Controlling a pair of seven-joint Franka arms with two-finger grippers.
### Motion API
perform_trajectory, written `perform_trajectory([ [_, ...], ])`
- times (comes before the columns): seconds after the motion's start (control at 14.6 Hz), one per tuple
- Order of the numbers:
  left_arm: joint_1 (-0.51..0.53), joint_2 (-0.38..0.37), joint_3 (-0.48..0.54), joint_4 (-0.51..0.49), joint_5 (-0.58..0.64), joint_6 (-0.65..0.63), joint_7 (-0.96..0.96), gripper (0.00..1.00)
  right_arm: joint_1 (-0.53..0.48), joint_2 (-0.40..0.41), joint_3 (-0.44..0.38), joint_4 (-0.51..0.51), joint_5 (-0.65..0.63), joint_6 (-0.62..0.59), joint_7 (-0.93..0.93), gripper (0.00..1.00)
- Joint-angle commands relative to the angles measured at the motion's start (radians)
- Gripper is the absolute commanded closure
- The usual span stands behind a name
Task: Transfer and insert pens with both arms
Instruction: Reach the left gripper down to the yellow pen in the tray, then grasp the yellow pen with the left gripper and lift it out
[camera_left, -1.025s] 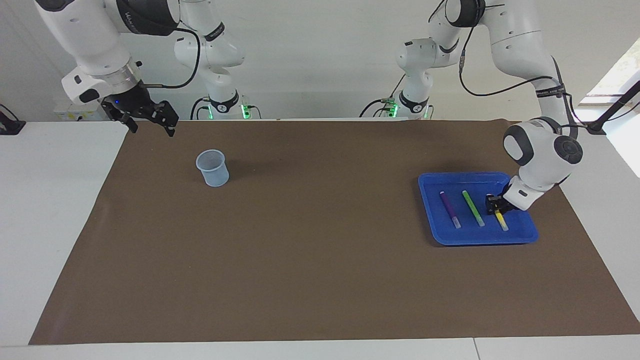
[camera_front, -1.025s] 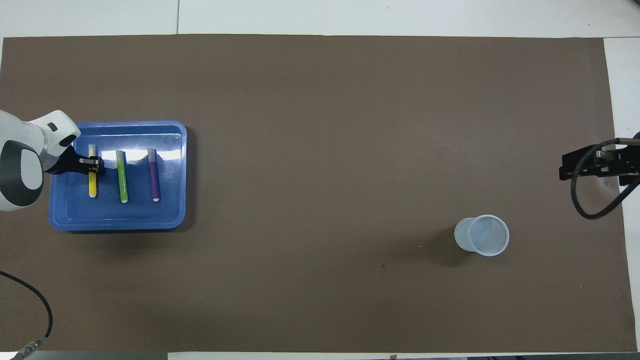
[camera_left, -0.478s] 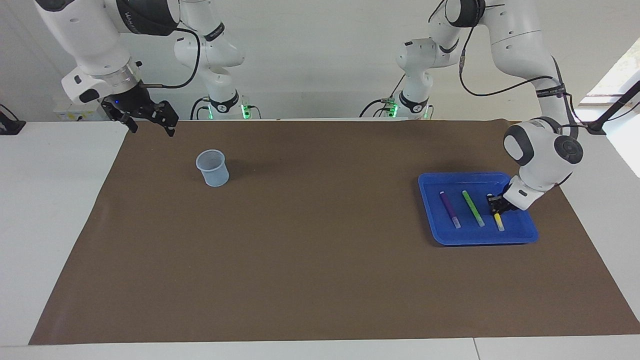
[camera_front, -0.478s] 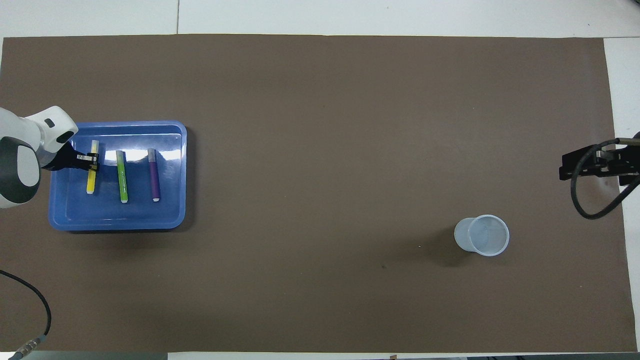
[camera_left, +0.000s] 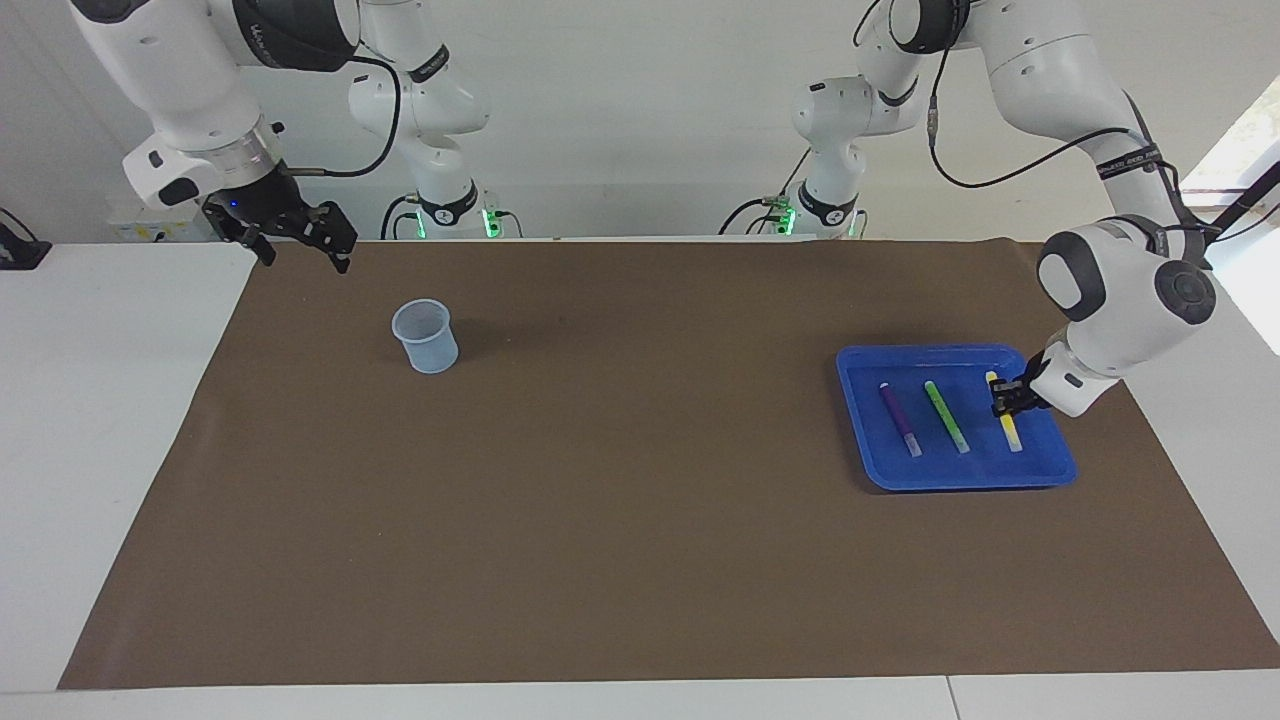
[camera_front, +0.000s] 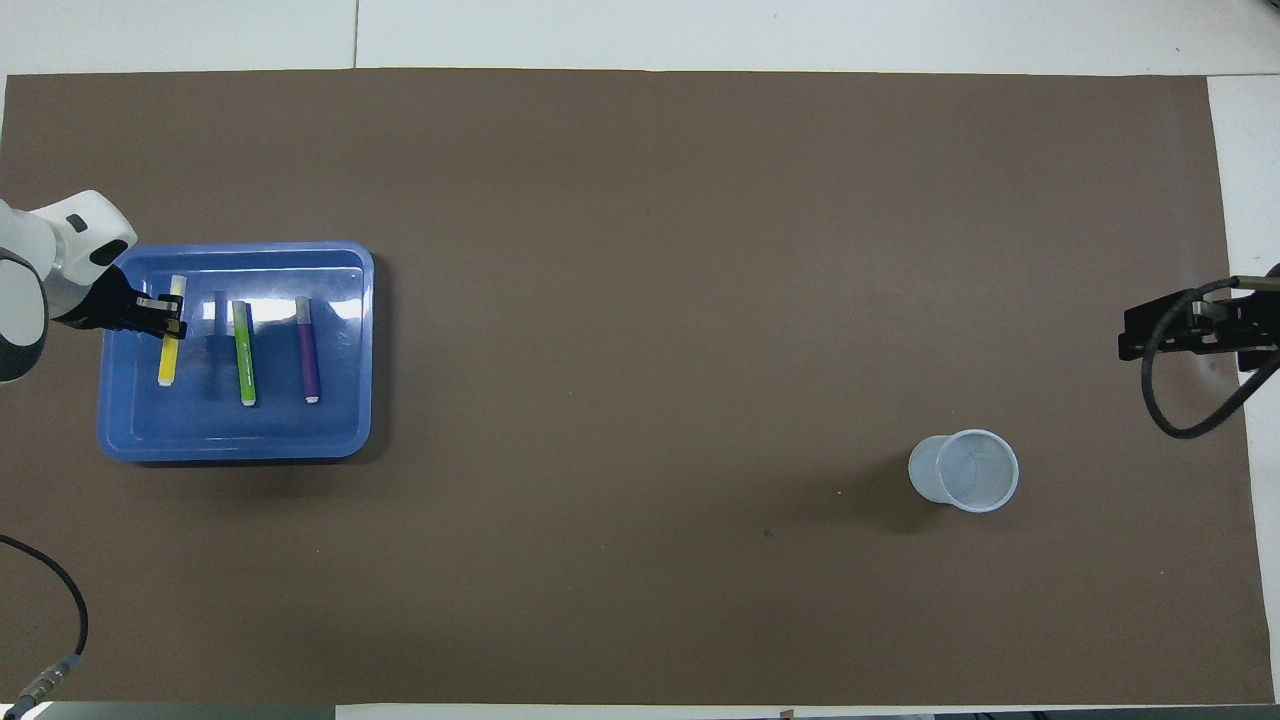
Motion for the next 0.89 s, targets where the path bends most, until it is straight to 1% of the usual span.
perform_trajectory([
  [0.0,-0.044,-0.002,0.001,0.132,0.002,-0.191,-0.09,1.0,-0.016,-0.006,0.005,-0.004,0.011,-0.015,-0.028,0.0],
  [0.07,-0.067,-0.013,0.001,0.149,-0.012,-0.231,-0.141,1.0,-0.016,-0.006,0.005,-0.004,0.011,-0.015,-0.029,0.0],
  [0.2,-0.093,-0.043,0.001,0.147,-0.06,-0.254,-0.279,1.0,-0.016,-0.006,0.005,-0.004,0.011,-0.015,-0.029,0.0],
  [0.34,-0.117,-0.076,-0.001,0.153,-0.108,-0.323,-0.353,1.0,-0.016,-0.006,0.005,-0.004,0.011,-0.015,-0.028,0.0],
  [0.55,-0.16,-0.109,-0.003,0.152,-0.185,-0.356,-0.503,1.0,-0.016,-0.006,0.005,-0.004,0.011,-0.015,-0.028,0.0],
  [0.68,-0.174,-0.135,-0.001,0.152,-0.272,-0.385,-0.612,1.0,-0.016,-0.006,0.005,-0.004,0.011,-0.015,-0.029,0.0],
  [0.82,-0.194,-0.16,-0.007,0.152,-0.332,-0.405,-0.781,1.0,-0.016,-0.006,0.005,-0.004,0.011,-0.015,-0.028,0.0],
])
